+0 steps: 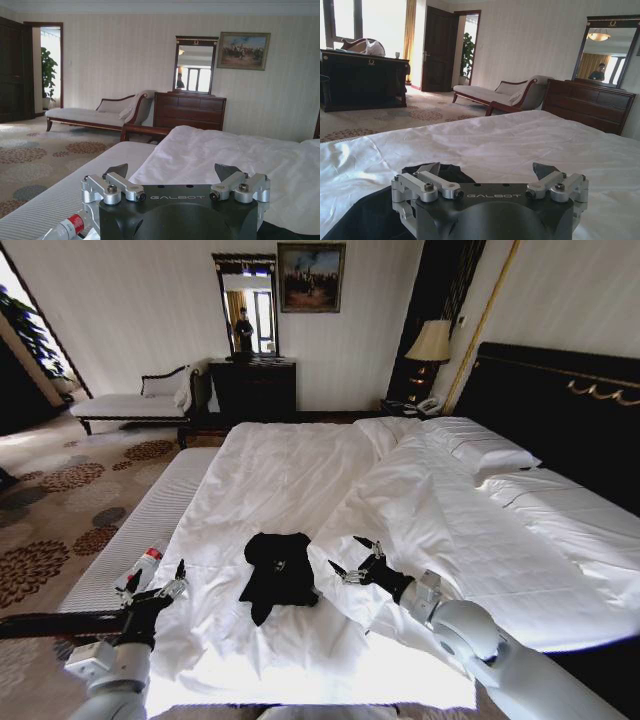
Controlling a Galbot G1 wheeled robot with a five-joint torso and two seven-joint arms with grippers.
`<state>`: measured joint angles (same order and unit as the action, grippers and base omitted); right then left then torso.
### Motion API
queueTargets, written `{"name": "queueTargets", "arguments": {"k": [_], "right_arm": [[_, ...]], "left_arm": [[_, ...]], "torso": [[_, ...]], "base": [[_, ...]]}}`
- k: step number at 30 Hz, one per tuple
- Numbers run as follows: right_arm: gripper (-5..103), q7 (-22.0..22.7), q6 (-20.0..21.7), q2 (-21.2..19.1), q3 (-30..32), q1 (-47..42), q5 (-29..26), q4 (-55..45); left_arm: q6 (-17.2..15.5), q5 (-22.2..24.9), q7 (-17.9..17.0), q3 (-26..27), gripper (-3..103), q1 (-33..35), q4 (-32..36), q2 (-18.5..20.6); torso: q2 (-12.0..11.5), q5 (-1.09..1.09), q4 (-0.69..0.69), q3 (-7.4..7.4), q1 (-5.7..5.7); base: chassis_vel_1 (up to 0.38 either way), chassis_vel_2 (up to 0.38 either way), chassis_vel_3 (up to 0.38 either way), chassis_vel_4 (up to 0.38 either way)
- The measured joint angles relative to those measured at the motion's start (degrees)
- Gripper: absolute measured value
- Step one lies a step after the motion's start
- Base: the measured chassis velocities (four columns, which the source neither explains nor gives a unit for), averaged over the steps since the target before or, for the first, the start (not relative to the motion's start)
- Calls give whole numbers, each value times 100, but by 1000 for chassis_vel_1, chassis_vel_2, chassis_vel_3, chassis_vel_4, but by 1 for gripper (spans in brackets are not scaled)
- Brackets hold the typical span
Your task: Fold the clothes on the bed.
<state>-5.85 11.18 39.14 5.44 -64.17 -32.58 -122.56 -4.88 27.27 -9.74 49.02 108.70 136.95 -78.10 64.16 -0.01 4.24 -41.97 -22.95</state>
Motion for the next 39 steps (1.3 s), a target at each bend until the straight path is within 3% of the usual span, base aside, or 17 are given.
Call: {"name": "queueTargets", "arguments": {"k": [6,11,13,23,30,32,33,37,39], "right_arm": [[100,38,16,161,-1056,982,171,634],[100,48,4,288,-1561,1315,490,1145],[100,49,-30,303,-1622,1362,581,1233],[100,400,-225,354,-1830,1712,2182,1769],[101,206,-79,92,-1955,1713,2239,1700],[91,140,-30,50,-2011,1708,2218,1683],[91,140,-30,50,-2011,1708,2218,1683],[70,119,21,34,-2105,1818,2110,1688],[70,119,26,30,-2127,1850,2095,1693]], "left_arm": [[-6,-6,-5,35,99,10,-1,-9],[-14,-1,-9,58,99,-9,-5,16],[-14,7,-9,71,99,-16,-8,27],[-68,204,-26,188,99,-172,-59,127],[-117,294,-83,188,99,-289,-98,242],[-128,320,-90,189,99,-311,-102,275],[-128,320,-90,189,99,-311,-102,275],[-129,328,-93,191,99,-301,-111,266],[-129,328,-92,191,99,-297,-111,259]], "torso": [[0,0,1,1,0],[0,0,2,1,0],[0,0,2,1,0],[0,0,0,1,0],[0,0,2,1,1],[0,0,2,1,1],[0,0,2,1,1],[1,0,1,1,1],[1,0,1,1,1]], "base": [[0,0,0,0],[0,0,0,0],[0,0,0,0],[0,0,0,0],[0,0,0,0],[0,0,0,0],[0,0,0,0],[0,0,0,0],[0,0,0,0]]}}
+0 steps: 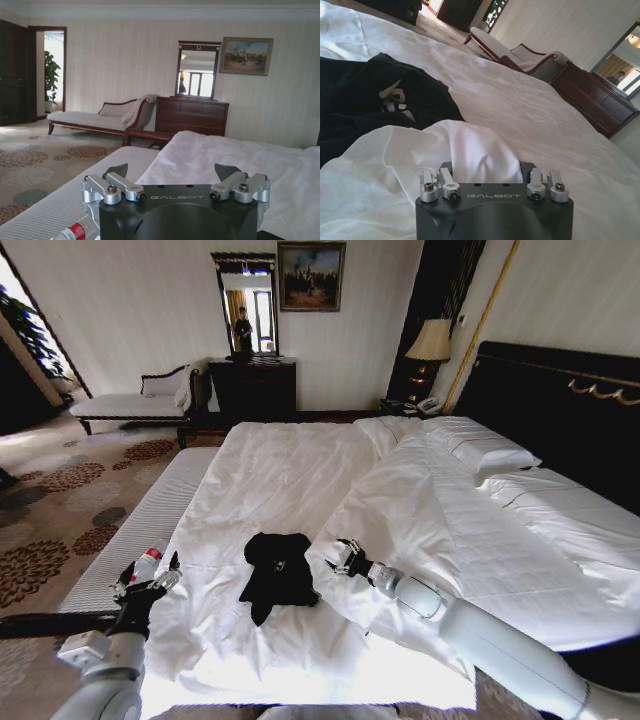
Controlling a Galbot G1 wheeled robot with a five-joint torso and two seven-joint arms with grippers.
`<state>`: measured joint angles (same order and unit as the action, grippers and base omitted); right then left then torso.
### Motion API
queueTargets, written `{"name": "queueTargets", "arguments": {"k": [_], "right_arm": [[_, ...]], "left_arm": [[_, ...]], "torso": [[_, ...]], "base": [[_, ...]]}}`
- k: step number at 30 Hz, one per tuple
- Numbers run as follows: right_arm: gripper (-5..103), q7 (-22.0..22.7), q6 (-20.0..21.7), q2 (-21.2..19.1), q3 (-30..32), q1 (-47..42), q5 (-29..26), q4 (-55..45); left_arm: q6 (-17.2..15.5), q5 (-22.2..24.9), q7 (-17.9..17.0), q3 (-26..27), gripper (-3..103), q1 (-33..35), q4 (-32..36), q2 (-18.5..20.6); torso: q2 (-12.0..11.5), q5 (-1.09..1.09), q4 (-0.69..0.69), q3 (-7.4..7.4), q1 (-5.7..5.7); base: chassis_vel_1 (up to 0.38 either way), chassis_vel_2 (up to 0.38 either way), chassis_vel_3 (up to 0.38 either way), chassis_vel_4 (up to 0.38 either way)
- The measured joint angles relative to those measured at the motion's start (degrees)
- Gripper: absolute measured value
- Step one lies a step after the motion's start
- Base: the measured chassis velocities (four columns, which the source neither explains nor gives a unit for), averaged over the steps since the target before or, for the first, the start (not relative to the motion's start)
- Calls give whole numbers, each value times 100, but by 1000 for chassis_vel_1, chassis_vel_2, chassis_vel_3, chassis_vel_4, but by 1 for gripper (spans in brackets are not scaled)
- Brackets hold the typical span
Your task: Fold the clothes on the bed.
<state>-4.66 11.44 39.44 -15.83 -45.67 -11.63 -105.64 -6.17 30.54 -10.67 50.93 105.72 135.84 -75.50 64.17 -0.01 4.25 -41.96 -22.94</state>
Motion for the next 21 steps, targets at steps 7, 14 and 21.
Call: {"name": "queueTargets", "arguments": {"k": [7,14,21], "right_arm": [[42,27,38,17,-81,110,-75,16],[15,75,41,45,-50,41,-80,12],[1,112,42,65,45,-90,-81,-31]], "left_arm": [[11,5,1,14,99,5,-3,-32],[23,6,9,25,99,8,-7,-49],[32,7,14,29,99,11,-8,-53]], "torso": [[0,0,0,0,0],[0,0,0,0,0],[0,0,0,0,0]], "base": [[0,0,0,0],[0,0,0,0],[0,0,0,0]]}}
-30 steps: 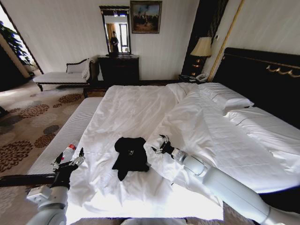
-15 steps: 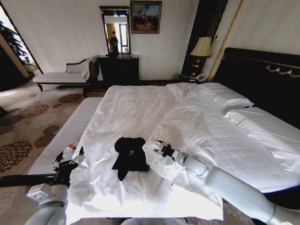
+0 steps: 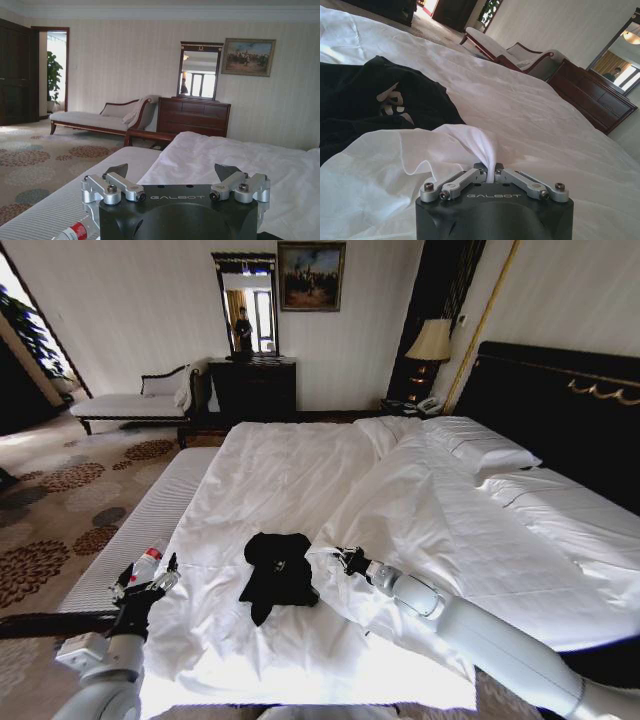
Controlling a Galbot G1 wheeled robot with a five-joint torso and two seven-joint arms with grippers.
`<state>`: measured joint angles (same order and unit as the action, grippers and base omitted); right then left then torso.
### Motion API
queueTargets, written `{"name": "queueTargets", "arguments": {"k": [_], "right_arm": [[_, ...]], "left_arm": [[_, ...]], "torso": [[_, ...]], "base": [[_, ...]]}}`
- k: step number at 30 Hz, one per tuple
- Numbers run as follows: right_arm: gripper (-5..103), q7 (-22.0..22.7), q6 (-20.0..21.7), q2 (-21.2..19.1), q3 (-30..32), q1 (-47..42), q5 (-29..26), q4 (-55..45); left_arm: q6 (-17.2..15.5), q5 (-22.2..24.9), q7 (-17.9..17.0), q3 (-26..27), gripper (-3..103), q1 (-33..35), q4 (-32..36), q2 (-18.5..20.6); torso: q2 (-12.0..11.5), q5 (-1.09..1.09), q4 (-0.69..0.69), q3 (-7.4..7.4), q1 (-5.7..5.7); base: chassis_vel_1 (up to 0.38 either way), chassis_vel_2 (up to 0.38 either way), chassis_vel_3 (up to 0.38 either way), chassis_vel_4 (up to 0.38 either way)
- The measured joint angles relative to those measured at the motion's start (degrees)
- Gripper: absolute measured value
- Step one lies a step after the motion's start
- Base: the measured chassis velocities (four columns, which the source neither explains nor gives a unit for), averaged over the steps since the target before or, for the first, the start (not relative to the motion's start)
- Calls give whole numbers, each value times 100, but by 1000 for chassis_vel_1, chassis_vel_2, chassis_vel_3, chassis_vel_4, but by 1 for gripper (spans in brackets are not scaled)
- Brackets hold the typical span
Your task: Fold the clothes on the bed.
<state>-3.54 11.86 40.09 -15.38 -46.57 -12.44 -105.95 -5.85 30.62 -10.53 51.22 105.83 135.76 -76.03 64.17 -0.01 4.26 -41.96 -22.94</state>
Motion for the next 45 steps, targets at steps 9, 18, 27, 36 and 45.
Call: {"name": "queueTargets", "arguments": {"k": [9,18,27,36,45], "right_arm": [[1,53,-14,3,356,-333,-69,-136],[1,130,-49,-244,1863,-1235,-449,-663],[1,132,-169,-133,4734,-3310,-1050,-1387],[1,214,-296,501,5931,-4102,-1138,-1572],[1,325,-258,1283,7165,-4552,-1584,-1436]], "left_arm": [[7,-1,4,-11,99,1,9,-26],[31,-2,30,-23,99,12,65,-53],[73,32,76,-89,99,35,120,19],[89,49,94,-142,99,32,141,37],[94,169,101,-140,99,-8,124,171]], "torso": [[0,0,0,0,0],[0,1,0,0,0],[0,2,1,1,0],[0,2,-1,1,0],[0,1,0,1,0]], "base": [[0,0,0,0],[0,0,0,0],[0,0,0,0],[0,0,0,0],[0,0,0,0]]}}
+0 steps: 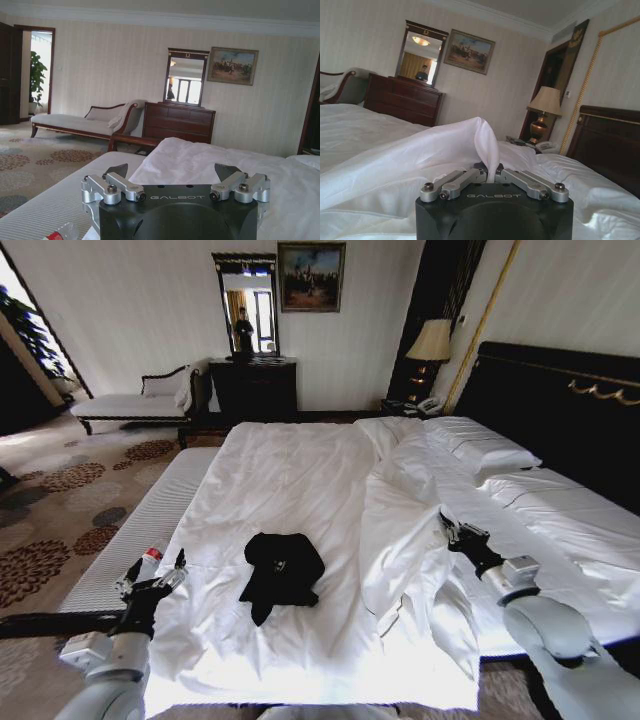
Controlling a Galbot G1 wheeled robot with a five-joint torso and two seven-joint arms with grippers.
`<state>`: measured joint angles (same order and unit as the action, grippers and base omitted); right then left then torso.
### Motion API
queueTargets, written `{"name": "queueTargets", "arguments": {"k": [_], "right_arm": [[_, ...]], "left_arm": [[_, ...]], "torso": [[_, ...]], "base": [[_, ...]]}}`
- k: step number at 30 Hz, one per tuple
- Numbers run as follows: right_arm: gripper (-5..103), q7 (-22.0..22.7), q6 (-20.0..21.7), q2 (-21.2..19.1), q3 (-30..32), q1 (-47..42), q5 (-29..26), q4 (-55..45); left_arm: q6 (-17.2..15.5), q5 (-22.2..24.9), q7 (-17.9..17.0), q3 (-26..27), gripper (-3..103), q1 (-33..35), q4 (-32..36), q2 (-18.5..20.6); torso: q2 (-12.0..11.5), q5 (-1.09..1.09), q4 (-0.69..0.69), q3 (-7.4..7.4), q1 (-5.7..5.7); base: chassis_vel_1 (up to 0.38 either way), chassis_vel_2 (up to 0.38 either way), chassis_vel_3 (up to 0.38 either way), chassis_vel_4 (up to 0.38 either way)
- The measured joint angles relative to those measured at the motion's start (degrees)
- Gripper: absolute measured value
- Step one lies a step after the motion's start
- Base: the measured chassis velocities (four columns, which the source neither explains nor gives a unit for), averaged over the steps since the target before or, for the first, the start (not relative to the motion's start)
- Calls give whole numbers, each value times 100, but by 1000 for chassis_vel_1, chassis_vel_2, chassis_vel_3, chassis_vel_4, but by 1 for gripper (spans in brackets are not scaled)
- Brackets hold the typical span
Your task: Fold the clothes on the bed.
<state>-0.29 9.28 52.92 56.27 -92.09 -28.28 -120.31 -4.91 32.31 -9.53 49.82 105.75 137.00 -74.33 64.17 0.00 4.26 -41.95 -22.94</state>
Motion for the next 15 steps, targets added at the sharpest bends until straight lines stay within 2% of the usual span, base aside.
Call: {"name": "queueTargets", "arguments": {"k": [3,6,9,15], "right_arm": [[1,-17,-70,238,532,-190,-71,148],[1,-16,-60,356,756,-228,-168,170],[1,34,-8,621,1370,-214,-314,373],[1,112,18,755,2062,-129,-392,938]], "left_arm": [[-3,5,-6,-50,99,-75,-38,73],[-19,5,-16,-81,99,-123,-47,95],[-64,23,-53,-123,99,-220,-67,144],[-80,66,-67,-120,99,-277,-104,201]], "torso": [[0,-1,0,0,0],[0,0,1,0,0],[0,0,0,0,0],[0,1,0,0,0]], "base": [[0,0,0,0],[0,0,0,0],[0,0,0,0],[0,0,0,0]]}}
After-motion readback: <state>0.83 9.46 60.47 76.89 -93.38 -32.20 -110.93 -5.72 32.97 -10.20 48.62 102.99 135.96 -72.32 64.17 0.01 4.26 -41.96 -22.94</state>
